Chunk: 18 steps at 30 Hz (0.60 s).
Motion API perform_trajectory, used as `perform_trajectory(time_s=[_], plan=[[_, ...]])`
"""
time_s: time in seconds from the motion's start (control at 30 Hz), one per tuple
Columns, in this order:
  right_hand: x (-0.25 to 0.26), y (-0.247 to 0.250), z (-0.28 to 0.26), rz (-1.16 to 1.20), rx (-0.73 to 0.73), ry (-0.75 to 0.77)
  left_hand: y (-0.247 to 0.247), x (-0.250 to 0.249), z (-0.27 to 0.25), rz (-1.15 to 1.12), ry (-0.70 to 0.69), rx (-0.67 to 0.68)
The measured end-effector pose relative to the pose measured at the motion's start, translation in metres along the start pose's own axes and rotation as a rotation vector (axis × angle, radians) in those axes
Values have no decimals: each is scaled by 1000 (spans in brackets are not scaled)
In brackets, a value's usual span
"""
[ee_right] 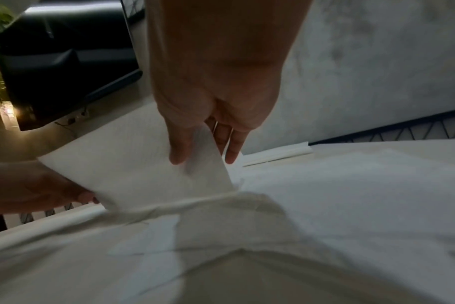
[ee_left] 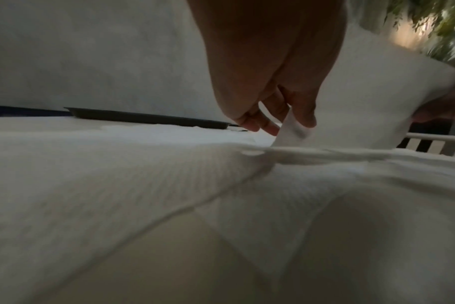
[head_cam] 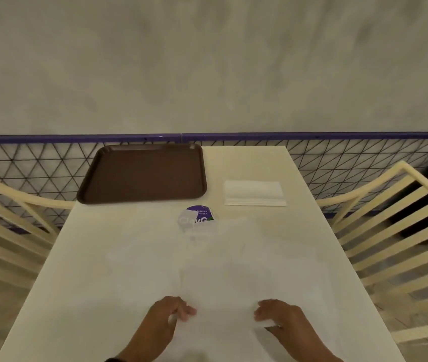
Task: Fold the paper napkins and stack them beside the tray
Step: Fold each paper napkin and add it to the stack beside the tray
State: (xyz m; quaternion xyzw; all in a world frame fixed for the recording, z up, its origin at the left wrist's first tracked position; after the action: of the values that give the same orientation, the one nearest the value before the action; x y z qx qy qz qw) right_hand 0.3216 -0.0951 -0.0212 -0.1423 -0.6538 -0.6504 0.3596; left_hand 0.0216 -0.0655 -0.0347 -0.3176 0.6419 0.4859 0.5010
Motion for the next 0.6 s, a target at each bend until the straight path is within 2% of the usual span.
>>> perform_trajectory(time_s=[0.1,0.17,0.27,0.4,0.43,0.5,0.53,0.6], plan=[[-4,-8,6,70,37,-234,0,11,4,128,30,26],[-4,-6,18,154,19,-390,2,9,13,193,98,-65],[-7,-4,38,90,-18,-515,3,5,27,227,179,-151],[-19,-11,51,-33,-8,-620,1,-2,39,344,183,-240],[-20,-13,52,-47,-11,-633,-1,-3,40,426,138,-274],[-22,-16,53,-62,-18,-653,-11,-8,38,589,-55,-266],[-23,-17,53,-68,-16,-664,-19,-13,36,663,-160,-210],[-22,-17,53,-79,8,-680,-39,-18,30,817,-325,-7]])
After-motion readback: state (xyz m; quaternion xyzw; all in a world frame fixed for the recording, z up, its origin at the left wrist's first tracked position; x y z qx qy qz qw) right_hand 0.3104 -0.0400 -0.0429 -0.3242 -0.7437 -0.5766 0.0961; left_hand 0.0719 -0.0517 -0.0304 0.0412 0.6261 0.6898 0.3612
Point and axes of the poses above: each hand's wrist, its own z-axis towards the middle knuckle, its own y-axis out of the back of the hand, x = y × z, the point moved 2 cm from there along z, towards the middle knuckle, and after that the axes turned 5 degrees about -z, right-handed, at the moved point
